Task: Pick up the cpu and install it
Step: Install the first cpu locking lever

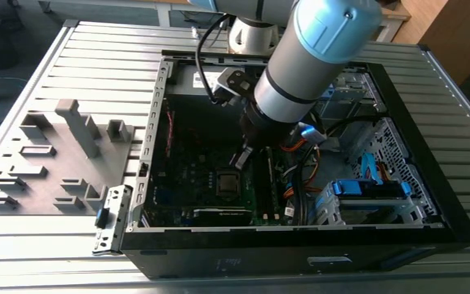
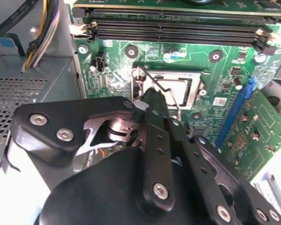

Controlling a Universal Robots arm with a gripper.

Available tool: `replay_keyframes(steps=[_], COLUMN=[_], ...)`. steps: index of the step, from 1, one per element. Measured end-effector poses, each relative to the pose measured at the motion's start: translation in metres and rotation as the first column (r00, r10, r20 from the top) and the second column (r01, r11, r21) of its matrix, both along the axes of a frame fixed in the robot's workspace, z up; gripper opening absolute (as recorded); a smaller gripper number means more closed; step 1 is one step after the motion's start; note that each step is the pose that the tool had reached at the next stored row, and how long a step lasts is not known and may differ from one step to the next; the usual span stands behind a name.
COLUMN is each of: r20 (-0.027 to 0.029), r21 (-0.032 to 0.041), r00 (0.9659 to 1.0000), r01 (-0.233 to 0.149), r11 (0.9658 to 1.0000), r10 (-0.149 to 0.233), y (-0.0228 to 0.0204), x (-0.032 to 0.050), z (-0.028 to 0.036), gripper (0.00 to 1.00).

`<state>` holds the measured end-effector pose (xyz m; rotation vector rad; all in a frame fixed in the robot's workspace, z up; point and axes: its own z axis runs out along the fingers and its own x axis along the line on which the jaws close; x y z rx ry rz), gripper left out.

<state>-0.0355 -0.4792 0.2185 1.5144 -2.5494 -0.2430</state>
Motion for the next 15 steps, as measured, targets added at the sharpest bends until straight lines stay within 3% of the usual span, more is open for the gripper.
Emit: replay_keyframes(steps=[15], r20=[0.0001], r21=[0.0001], r00=[1.0], r01=[0.009], r11=[1.0], r10=[-0.009], y=[0.0009], x=[0.0061], z=[-0.0048], gripper=[0.11])
